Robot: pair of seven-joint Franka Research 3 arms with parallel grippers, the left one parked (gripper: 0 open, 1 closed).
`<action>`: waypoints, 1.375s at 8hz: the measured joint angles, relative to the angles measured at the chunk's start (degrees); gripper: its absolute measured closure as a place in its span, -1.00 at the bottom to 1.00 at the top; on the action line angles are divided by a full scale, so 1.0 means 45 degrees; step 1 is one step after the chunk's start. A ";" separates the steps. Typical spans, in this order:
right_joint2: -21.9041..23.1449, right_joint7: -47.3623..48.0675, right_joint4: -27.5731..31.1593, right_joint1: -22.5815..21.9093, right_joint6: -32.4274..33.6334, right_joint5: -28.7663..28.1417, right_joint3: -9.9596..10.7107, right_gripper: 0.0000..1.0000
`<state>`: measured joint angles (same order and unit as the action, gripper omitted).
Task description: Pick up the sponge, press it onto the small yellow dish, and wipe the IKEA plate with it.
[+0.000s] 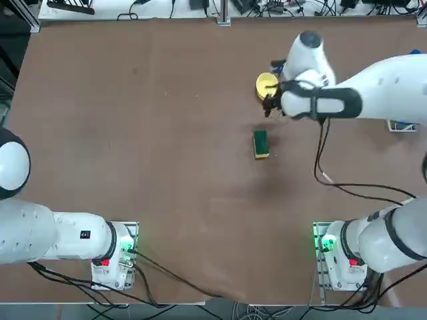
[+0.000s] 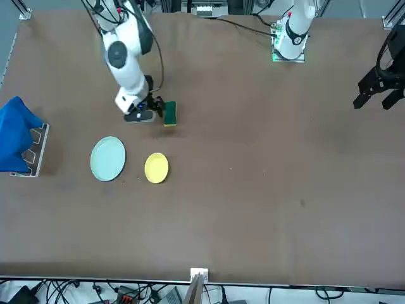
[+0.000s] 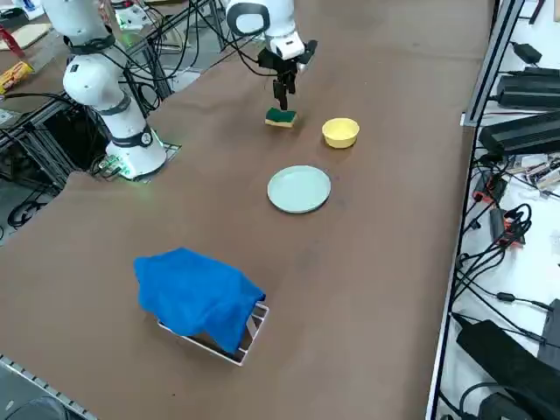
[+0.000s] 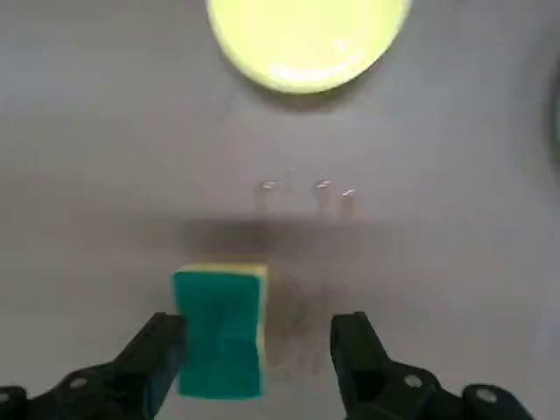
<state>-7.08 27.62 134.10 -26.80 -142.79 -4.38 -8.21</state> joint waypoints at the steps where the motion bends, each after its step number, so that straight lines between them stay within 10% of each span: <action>1: -0.0374 0.0508 0.0307 -0.0587 -0.0735 0.0000 -0.0004 -1.00; 11: -0.1697 0.1239 0.1240 -0.1529 -0.3303 0.0000 0.0055 -1.00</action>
<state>-14.71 33.20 139.68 -33.68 -157.66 -4.38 -7.96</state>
